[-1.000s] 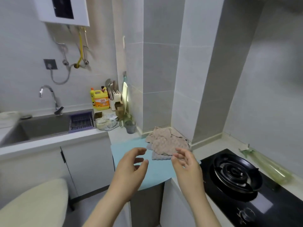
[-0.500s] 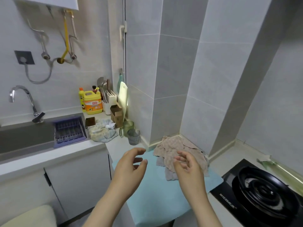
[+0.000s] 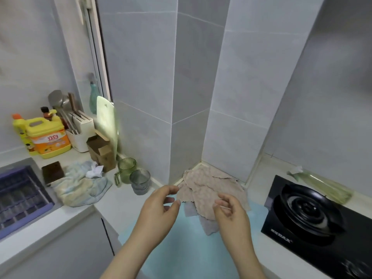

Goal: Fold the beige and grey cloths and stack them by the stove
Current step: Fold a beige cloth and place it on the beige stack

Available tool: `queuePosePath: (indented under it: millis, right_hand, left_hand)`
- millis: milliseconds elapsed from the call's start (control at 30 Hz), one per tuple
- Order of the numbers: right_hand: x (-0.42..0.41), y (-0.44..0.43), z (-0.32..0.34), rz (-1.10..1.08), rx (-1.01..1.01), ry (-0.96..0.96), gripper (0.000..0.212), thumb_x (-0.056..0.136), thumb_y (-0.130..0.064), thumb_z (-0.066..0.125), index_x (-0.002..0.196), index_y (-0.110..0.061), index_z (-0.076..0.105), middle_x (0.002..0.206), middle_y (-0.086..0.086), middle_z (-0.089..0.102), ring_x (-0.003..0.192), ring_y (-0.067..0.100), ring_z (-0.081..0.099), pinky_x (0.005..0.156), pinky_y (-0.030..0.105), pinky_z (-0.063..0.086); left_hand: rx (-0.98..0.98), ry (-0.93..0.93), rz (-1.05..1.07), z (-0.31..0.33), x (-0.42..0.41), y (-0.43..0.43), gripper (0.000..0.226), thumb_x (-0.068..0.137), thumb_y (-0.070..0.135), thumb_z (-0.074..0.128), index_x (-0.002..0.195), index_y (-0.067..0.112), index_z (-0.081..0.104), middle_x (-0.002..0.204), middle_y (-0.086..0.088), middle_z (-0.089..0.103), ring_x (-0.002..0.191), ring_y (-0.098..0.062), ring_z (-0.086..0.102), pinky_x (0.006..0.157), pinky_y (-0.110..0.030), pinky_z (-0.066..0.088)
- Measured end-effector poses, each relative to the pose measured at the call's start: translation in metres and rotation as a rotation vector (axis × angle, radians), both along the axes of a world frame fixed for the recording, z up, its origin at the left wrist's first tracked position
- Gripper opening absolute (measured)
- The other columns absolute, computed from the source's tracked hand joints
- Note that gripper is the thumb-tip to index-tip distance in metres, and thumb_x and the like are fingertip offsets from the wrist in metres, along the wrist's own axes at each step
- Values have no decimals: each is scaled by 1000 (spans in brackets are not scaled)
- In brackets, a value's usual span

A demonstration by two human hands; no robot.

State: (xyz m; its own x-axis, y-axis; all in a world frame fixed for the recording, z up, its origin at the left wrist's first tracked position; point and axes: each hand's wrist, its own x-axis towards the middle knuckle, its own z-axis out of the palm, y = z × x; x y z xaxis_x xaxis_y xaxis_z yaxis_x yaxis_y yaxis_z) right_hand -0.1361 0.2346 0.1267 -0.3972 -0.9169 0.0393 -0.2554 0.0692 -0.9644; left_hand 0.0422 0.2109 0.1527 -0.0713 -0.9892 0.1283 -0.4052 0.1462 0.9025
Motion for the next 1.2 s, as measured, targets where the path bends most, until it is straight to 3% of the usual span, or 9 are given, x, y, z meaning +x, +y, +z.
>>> queuePosePath:
  millis: [267, 433, 700, 833, 933, 1033, 1200]
  right_hand:
    - [1, -70, -44, -87, 72, -74, 21, 93, -10, 56, 110, -24, 58, 95, -4, 65, 88, 3, 61, 66, 6, 45]
    - [-3, -98, -77, -138, 146, -23, 19, 93, -17, 58, 109, -26, 58, 94, -9, 65, 85, 0, 62, 71, 14, 46]
    - [1, -125, -144, -280, 309, 153, 22, 88, -25, 62, 109, -27, 60, 101, -9, 65, 88, 6, 61, 73, 23, 48]
    - [13, -141, -177, -315, 317, 274, 23, 85, -24, 65, 105, -31, 57, 102, -9, 58, 91, 9, 54, 73, 18, 39]
    - [20, -150, -203, -386, 314, 499, 35, 75, -27, 73, 108, -26, 61, 103, -6, 54, 94, 16, 54, 77, 28, 46]
    - [21, -159, -225, -490, 237, 642, 35, 65, -26, 78, 97, -23, 65, 94, -3, 56, 84, 20, 56, 69, 35, 50]
    - [12, -161, -237, -583, 87, 689, 17, 79, -31, 53, 86, -22, 67, 83, -5, 61, 78, 17, 54, 67, 34, 46]
  left_hand:
    - [57, -81, -103, -30, -5, -88, 23, 90, 16, 57, 107, 31, 59, 110, 19, 59, 95, 6, 56, 71, -12, 47]
    - [93, -110, -200, -61, -17, -128, 24, 89, 13, 57, 105, 31, 61, 109, 18, 60, 91, 8, 57, 71, -5, 44]
    - [176, -150, -357, -125, -32, -174, 36, 87, 6, 59, 90, 42, 56, 102, 18, 63, 89, 6, 59, 74, -10, 49]
    - [189, -168, -436, -160, -31, -194, 39, 87, 6, 60, 91, 44, 52, 105, 18, 63, 92, 6, 59, 74, -5, 45]
    - [162, -163, -495, -184, -31, -205, 39, 87, 7, 60, 93, 45, 51, 106, 21, 59, 93, 8, 58, 73, -3, 43]
    - [127, -134, -551, -205, -33, -212, 37, 88, 10, 59, 94, 46, 52, 103, 22, 60, 94, 11, 57, 77, -7, 46]
    - [23, -103, -583, -238, -34, -219, 35, 85, 12, 61, 100, 44, 55, 105, 15, 62, 96, 3, 59, 87, -20, 50]
